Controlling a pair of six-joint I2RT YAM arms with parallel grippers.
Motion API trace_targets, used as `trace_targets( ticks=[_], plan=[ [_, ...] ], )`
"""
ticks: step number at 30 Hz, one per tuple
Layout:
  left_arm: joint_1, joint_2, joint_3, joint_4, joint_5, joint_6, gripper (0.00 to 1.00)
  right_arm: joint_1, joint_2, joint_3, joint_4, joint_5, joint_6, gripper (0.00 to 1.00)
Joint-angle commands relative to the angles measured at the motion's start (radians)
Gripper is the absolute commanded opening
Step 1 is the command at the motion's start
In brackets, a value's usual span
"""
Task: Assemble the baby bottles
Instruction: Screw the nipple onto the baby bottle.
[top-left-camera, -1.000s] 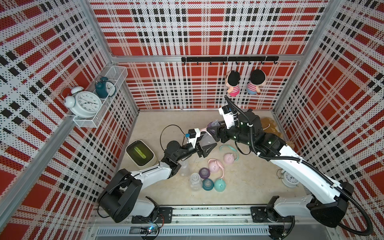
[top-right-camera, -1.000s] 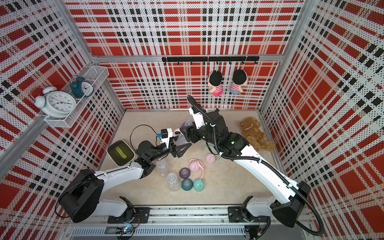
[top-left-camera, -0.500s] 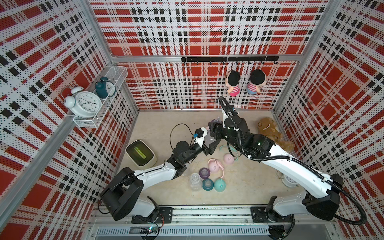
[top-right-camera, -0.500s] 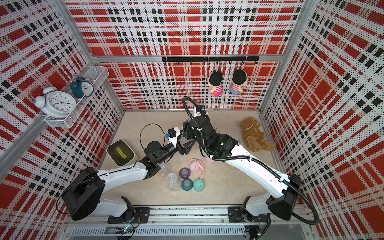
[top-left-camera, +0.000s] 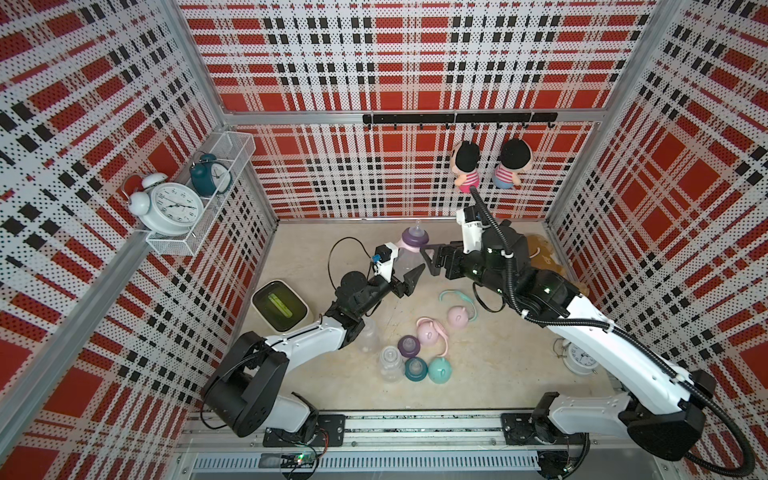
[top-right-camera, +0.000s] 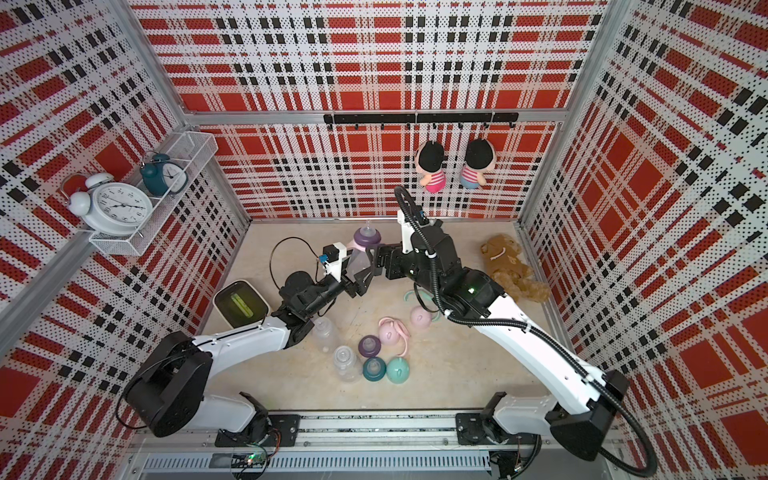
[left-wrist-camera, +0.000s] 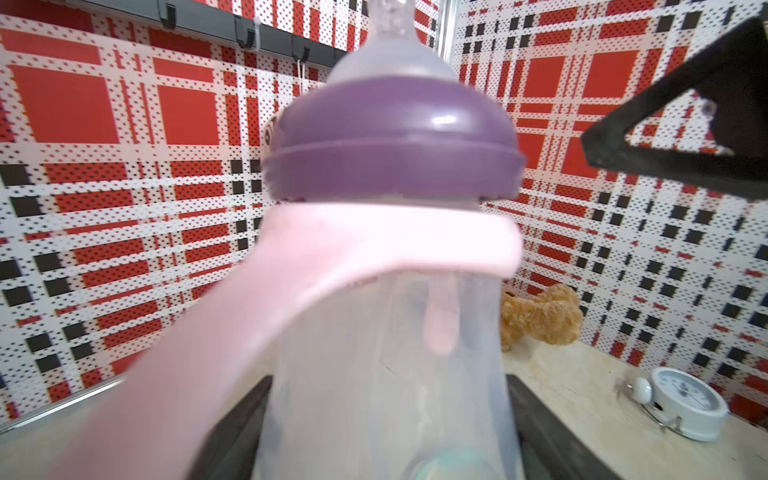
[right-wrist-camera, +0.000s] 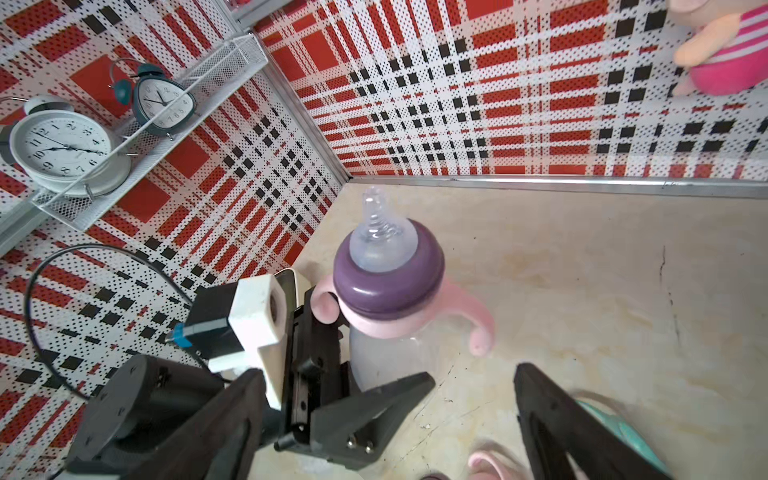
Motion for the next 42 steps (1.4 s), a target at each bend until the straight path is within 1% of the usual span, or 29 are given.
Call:
trace_targets(
  ticks=[1, 4, 6, 7, 10, 16, 20, 26, 30, 33, 35, 37, 38, 39, 40, 41, 42],
  plan=[
    [0.020, -0.002, -0.002, 0.086, 0.212, -0.035, 0.00, -0.001, -0.047, -0.009, -0.007, -0.133, -0.152, 0.96],
    [0.037, 0.005, -0.013, 0.139, 0.337, -0.062, 0.00, -0.007, -0.063, -0.025, -0.020, -0.165, -0.232, 0.97],
    [0.041, 0.005, -0.028, 0.187, 0.401, -0.082, 0.00, -0.017, -0.074, -0.052, 0.002, -0.218, -0.268, 0.96],
    [0.040, 0.005, -0.036, 0.207, 0.419, -0.091, 0.00, -0.022, -0.080, -0.065, 0.015, -0.241, -0.279, 0.96],
    [0.044, 0.006, -0.046, 0.240, 0.471, -0.115, 0.00, -0.029, -0.091, -0.092, 0.036, -0.256, -0.308, 0.97],
    [0.039, 0.003, -0.055, 0.252, 0.533, -0.153, 0.00, -0.045, -0.076, -0.104, 0.035, -0.270, -0.342, 0.96],
    [0.030, -0.006, -0.060, 0.253, 0.540, -0.157, 0.00, -0.053, -0.056, -0.116, 0.066, -0.312, -0.342, 0.96],
    [0.030, -0.012, -0.061, 0.253, 0.549, -0.168, 0.00, -0.062, -0.013, -0.118, 0.093, -0.365, -0.333, 0.92],
    [0.030, -0.011, -0.060, 0.253, 0.550, -0.169, 0.00, -0.064, 0.001, -0.126, 0.107, -0.386, -0.327, 0.88],
    [0.033, -0.003, -0.055, 0.252, 0.555, -0.172, 0.00, -0.064, 0.009, -0.130, 0.116, -0.388, -0.322, 0.83],
    [0.032, 0.001, -0.052, 0.255, 0.562, -0.172, 0.00, -0.065, 0.014, -0.132, 0.120, -0.382, -0.315, 0.77],
    [0.032, 0.007, -0.049, 0.256, 0.567, -0.172, 0.00, -0.066, 0.020, -0.133, 0.126, -0.376, -0.309, 0.67],
    [0.032, 0.013, -0.048, 0.255, 0.566, -0.172, 0.05, -0.066, 0.019, -0.137, 0.137, -0.372, -0.303, 0.61],
    [0.034, 0.021, -0.045, 0.256, 0.567, -0.174, 0.15, -0.066, 0.021, -0.140, 0.145, -0.371, -0.301, 0.59],
    [0.035, 0.028, -0.042, 0.255, 0.568, -0.179, 0.32, -0.066, 0.023, -0.138, 0.148, -0.370, -0.299, 0.58],
    [0.038, 0.035, -0.037, 0.256, 0.571, -0.184, 0.42, -0.066, 0.027, -0.135, 0.150, -0.364, -0.296, 0.56],
    [0.038, 0.044, -0.035, 0.255, 0.572, -0.187, 0.47, -0.066, 0.032, -0.132, 0.151, -0.357, -0.294, 0.54]
  ],
)
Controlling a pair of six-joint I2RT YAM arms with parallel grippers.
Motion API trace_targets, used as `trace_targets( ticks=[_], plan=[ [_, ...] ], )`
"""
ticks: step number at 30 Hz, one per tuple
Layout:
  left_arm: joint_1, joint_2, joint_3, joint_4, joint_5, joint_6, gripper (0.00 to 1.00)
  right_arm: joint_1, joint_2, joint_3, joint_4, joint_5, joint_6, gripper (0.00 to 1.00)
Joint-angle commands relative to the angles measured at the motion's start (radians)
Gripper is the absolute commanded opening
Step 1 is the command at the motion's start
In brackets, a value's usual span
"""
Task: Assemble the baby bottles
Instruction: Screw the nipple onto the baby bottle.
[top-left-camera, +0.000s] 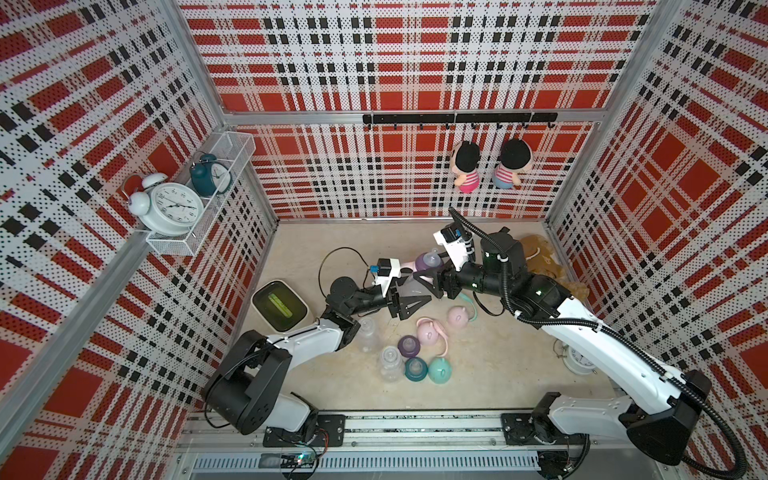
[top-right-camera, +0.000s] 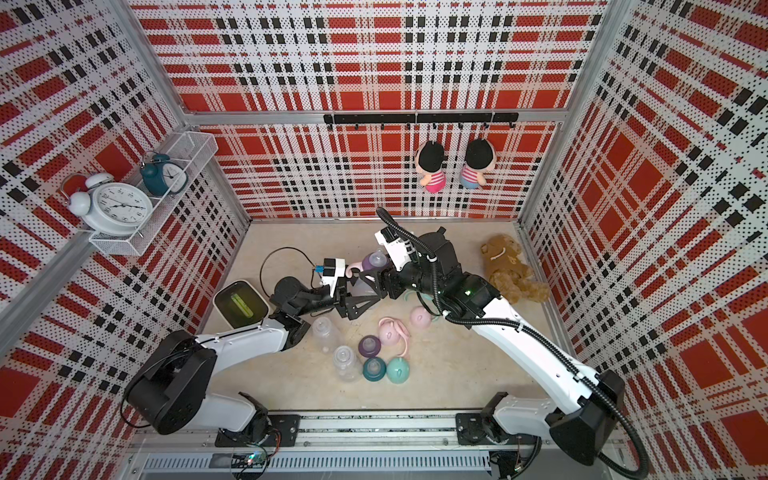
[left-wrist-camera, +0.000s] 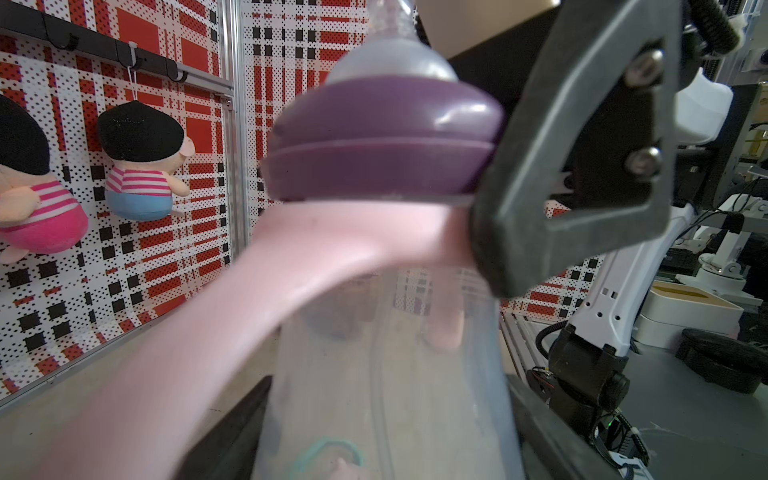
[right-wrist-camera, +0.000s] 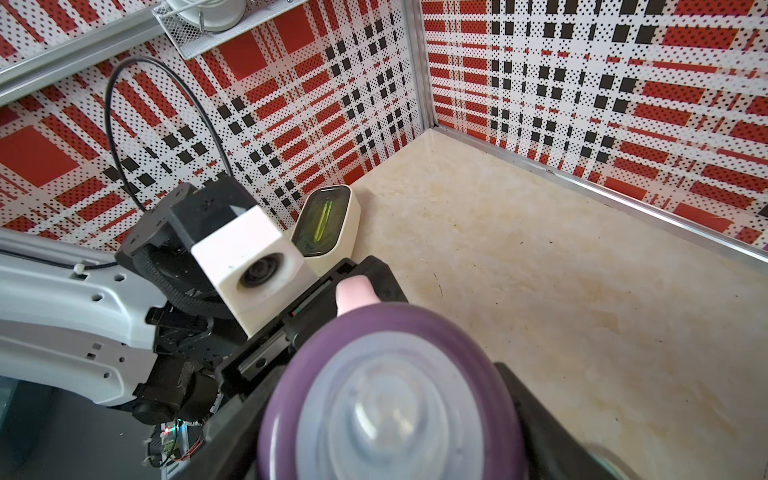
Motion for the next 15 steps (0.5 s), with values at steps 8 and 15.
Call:
trace_targets(
  ticks=[8, 15],
  plan=[
    [0.037, 0.044, 0.038, -0.029, -0.104, -0.046, 0.98, -0.019, 0.053, 0.030, 0.038, 0.151, 0.002, 0.52],
    [0.043, 0.000, 0.044, -0.252, -0.349, 0.029, 0.98, -0.081, 0.096, 0.009, 0.097, 0.306, 0.031, 0.53]
  ],
)
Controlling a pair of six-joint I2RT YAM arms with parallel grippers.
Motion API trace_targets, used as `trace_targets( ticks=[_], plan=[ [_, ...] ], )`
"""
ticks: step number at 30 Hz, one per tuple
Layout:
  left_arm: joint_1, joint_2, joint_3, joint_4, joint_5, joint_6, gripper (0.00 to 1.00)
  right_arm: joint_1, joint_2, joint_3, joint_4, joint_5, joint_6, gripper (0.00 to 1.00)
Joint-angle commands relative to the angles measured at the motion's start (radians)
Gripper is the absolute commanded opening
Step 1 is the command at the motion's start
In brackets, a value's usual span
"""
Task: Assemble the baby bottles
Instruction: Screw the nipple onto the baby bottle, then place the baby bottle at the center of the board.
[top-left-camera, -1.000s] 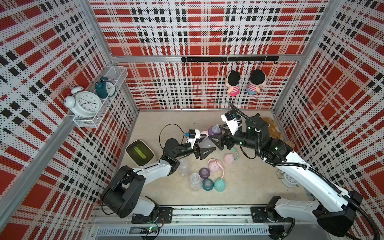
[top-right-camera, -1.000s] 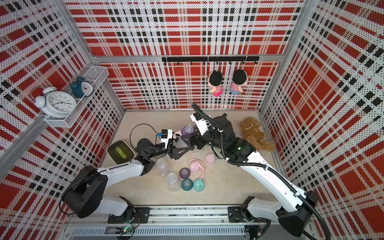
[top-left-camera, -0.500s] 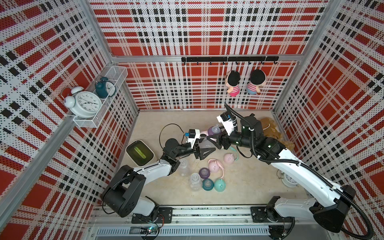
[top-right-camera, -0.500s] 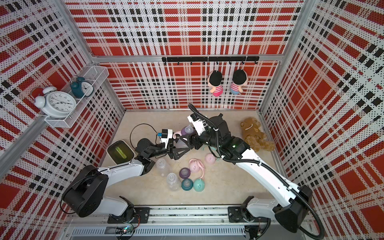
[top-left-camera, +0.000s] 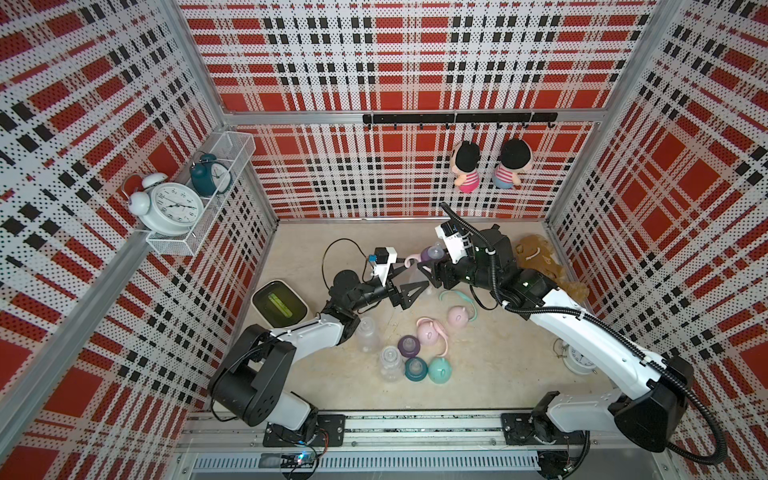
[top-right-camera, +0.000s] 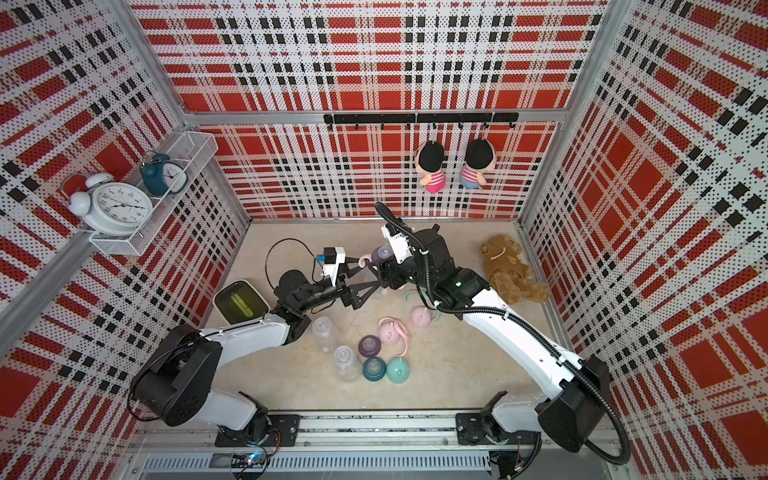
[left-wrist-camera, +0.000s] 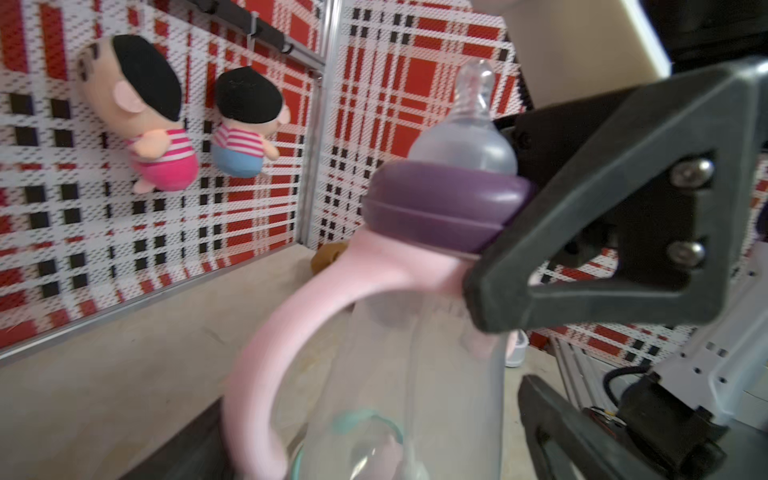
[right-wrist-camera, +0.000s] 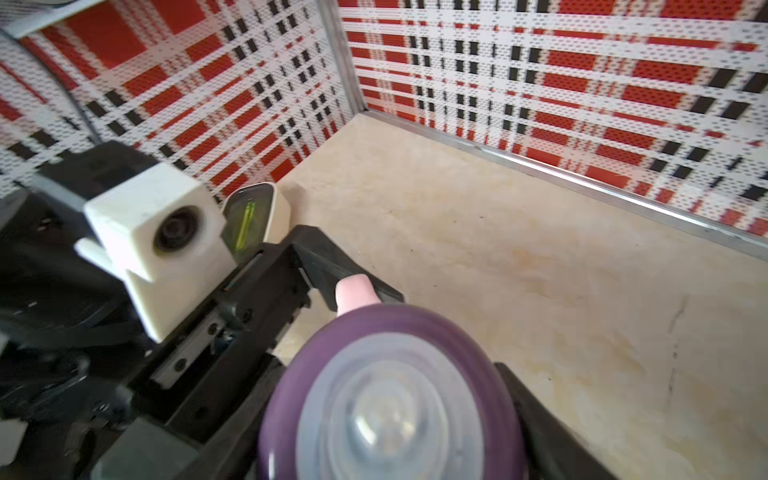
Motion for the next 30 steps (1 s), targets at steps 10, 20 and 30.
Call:
trace_targets(
  ticks=[10, 20, 30],
  plan=[
    [-0.002, -0.165, 0.015, -0.330, -0.382, 0.098, 0.98, -0.066, 0.196, -0.080, 0.365, 0.220, -0.032, 0.52],
    [-0.005, -0.216, 0.012, -0.398, -0.396, 0.127, 0.98, -0.085, 0.418, -0.082, 0.527, 0.246, -0.066, 0.51],
    [-0.007, -0.194, 0.020, -0.405, -0.402, 0.138, 0.98, -0.085, 0.494, -0.105, 0.570, 0.245, -0.062, 0.54]
  ],
)
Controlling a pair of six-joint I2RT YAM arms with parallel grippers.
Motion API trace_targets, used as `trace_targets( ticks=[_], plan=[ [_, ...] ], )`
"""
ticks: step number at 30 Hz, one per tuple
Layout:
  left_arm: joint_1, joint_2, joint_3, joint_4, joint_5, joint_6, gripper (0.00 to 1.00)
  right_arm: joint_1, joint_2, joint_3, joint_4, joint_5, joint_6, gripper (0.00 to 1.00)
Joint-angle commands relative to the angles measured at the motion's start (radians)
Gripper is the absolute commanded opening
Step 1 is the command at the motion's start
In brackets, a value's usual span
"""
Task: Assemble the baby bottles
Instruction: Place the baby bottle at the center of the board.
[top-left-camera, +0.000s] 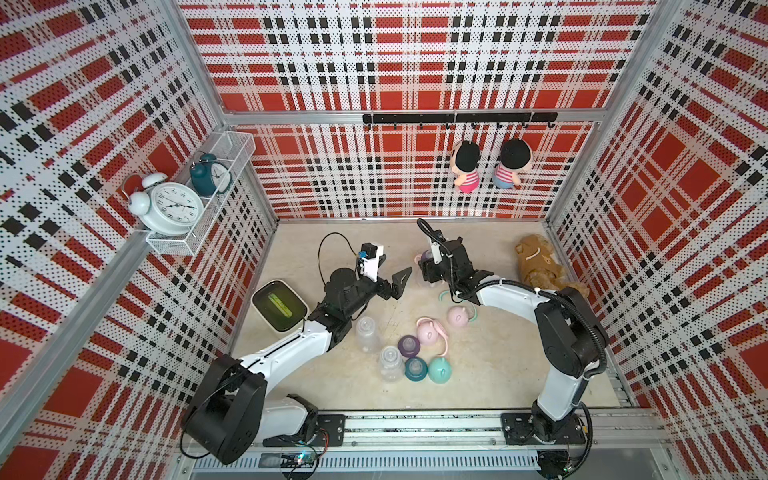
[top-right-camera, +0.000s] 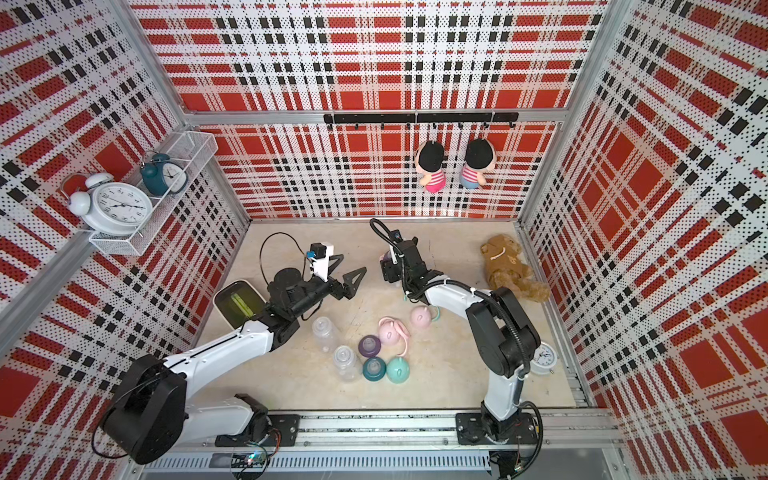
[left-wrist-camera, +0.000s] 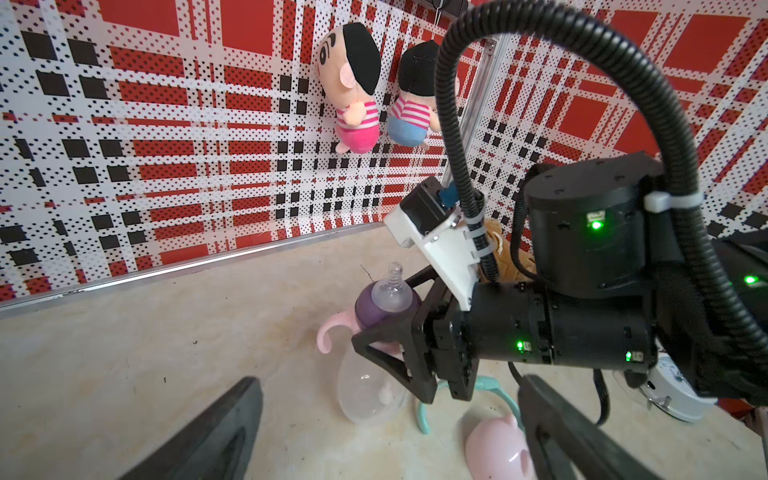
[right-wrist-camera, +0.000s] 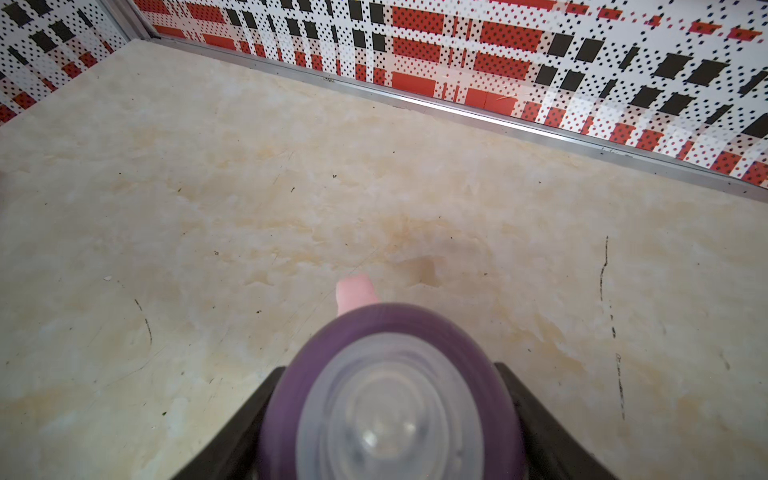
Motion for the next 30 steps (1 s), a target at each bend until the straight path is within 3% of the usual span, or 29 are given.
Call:
trace_targets(
  ticks=[1, 19, 30],
  plan=[
    [-0.005, 0.006, 0.018, -0.008, -0.007, 0.018, 0.98, -0.004, 0.004, -0.010, 0.094, 0.004, -0.017, 0.57],
    [-0.011, 0.032, 0.038, -0.014, 0.003, 0.023, 0.98, -0.006, -0.005, -0.027, 0.038, -0.035, -0.020, 0.87],
    [-0.013, 0.053, 0.057, -0.014, 0.002, 0.023, 0.98, -0.006, -0.165, 0.021, -0.233, -0.034, 0.004, 0.97]
  ],
)
